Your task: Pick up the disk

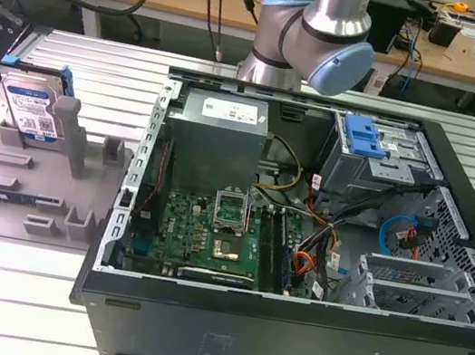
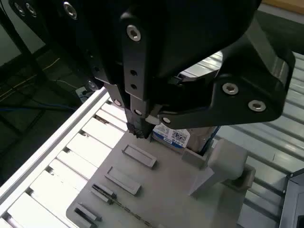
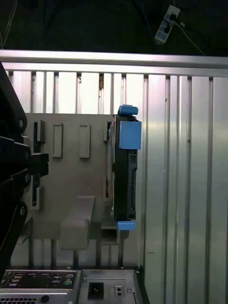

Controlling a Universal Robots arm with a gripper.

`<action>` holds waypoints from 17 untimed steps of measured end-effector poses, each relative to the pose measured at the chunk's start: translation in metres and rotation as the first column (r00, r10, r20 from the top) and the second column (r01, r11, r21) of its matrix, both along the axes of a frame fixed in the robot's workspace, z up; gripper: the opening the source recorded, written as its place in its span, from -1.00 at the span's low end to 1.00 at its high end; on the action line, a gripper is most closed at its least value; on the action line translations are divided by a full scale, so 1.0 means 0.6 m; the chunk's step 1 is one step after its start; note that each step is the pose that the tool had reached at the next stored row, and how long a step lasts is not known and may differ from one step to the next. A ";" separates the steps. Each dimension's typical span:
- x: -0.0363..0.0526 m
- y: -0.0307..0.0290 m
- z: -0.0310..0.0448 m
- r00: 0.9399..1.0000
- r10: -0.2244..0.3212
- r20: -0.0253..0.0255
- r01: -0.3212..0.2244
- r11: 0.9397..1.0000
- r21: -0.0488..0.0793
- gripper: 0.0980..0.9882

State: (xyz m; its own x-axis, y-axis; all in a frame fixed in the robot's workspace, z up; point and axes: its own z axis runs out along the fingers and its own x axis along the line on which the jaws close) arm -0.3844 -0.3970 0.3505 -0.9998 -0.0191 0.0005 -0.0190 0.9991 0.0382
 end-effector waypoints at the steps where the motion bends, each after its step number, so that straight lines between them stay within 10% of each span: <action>1: 0.000 0.0000 0.000 1.000 0.000 0.000 0.000 1.000 0.000 -0.98; 15: 0.000 0.0000 0.000 1.000 0.001 0.000 -0.001 1.000 0.000 -0.98; 17: 0.000 0.0000 0.000 0.997 0.074 0.000 -0.074 0.997 0.000 -0.98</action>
State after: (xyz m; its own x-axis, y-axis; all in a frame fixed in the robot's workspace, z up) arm -0.3844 -0.3970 0.3504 -0.9957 -0.0927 0.0004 -0.0926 0.9950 0.0383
